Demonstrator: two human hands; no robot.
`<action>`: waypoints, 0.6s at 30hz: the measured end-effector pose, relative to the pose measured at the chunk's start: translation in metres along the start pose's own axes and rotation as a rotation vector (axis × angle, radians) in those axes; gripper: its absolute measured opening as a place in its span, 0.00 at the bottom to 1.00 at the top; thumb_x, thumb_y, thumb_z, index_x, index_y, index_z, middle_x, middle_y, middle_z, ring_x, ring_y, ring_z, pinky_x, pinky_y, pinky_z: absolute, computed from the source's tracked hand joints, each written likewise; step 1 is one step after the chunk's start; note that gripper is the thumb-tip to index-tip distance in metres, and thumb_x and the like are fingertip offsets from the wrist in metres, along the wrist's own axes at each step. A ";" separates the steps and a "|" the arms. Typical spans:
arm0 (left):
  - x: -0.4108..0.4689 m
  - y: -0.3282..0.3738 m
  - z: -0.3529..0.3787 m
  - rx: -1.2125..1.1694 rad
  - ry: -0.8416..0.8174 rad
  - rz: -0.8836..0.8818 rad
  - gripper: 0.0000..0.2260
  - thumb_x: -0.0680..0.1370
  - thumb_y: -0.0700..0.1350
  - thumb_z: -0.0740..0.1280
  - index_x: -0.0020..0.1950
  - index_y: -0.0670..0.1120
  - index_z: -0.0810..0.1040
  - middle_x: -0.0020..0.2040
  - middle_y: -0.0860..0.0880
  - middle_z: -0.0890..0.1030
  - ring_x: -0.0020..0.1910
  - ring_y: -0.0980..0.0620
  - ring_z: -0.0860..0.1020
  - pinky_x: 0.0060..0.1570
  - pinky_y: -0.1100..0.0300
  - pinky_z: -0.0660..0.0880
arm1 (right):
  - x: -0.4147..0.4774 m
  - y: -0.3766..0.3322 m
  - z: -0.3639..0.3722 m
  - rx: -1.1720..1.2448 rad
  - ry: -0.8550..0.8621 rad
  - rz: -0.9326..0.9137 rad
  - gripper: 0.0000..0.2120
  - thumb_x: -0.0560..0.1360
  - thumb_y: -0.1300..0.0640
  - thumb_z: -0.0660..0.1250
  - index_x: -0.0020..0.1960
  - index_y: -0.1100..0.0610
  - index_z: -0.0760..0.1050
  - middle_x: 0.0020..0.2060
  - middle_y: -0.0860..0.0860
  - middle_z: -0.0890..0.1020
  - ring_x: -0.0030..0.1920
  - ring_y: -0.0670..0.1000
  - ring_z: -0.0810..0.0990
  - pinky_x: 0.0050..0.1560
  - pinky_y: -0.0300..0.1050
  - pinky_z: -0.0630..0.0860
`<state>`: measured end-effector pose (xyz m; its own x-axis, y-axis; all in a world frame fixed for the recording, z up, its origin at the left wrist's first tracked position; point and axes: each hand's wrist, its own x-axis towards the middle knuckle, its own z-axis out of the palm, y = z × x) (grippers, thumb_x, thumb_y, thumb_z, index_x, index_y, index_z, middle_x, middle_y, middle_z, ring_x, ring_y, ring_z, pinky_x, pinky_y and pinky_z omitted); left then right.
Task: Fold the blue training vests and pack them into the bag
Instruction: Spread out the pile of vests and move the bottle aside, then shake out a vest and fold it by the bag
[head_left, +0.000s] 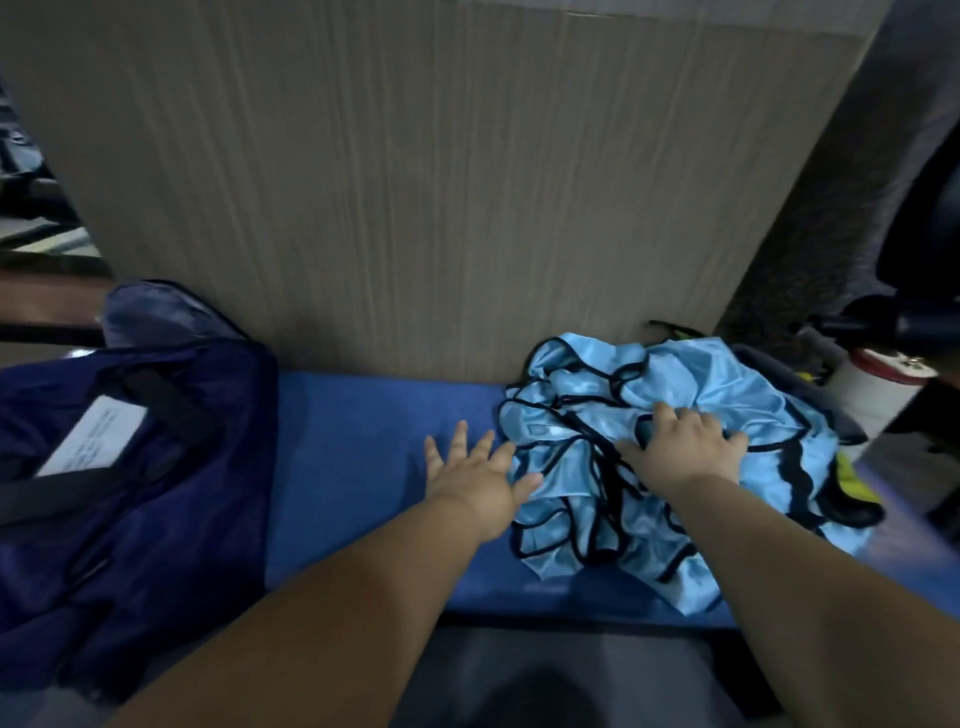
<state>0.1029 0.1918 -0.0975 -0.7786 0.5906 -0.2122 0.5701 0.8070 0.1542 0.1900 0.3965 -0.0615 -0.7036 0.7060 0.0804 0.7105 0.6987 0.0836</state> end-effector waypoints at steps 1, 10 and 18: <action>0.002 0.011 0.000 -0.037 0.000 0.022 0.33 0.78 0.69 0.42 0.80 0.56 0.48 0.81 0.54 0.45 0.77 0.45 0.34 0.72 0.36 0.35 | 0.000 0.005 0.001 0.022 0.015 -0.007 0.34 0.76 0.30 0.53 0.73 0.51 0.62 0.68 0.52 0.71 0.70 0.56 0.66 0.68 0.62 0.61; 0.018 0.076 -0.017 -0.352 0.014 0.078 0.29 0.80 0.67 0.43 0.79 0.59 0.48 0.80 0.57 0.49 0.78 0.50 0.37 0.74 0.38 0.37 | -0.001 0.034 -0.003 0.167 0.131 -0.108 0.30 0.77 0.30 0.50 0.69 0.47 0.72 0.62 0.50 0.78 0.69 0.54 0.68 0.71 0.57 0.55; 0.028 0.090 -0.030 -0.386 0.099 0.150 0.26 0.81 0.64 0.48 0.79 0.61 0.51 0.80 0.58 0.51 0.78 0.50 0.38 0.74 0.38 0.39 | -0.006 0.049 0.004 0.286 0.190 -0.264 0.14 0.76 0.45 0.66 0.59 0.46 0.79 0.54 0.47 0.75 0.65 0.52 0.67 0.72 0.52 0.52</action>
<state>0.1247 0.2807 -0.0607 -0.7268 0.6833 -0.0695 0.5530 0.6423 0.5307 0.2291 0.4275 -0.0621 -0.8302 0.4837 0.2772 0.4597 0.8752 -0.1505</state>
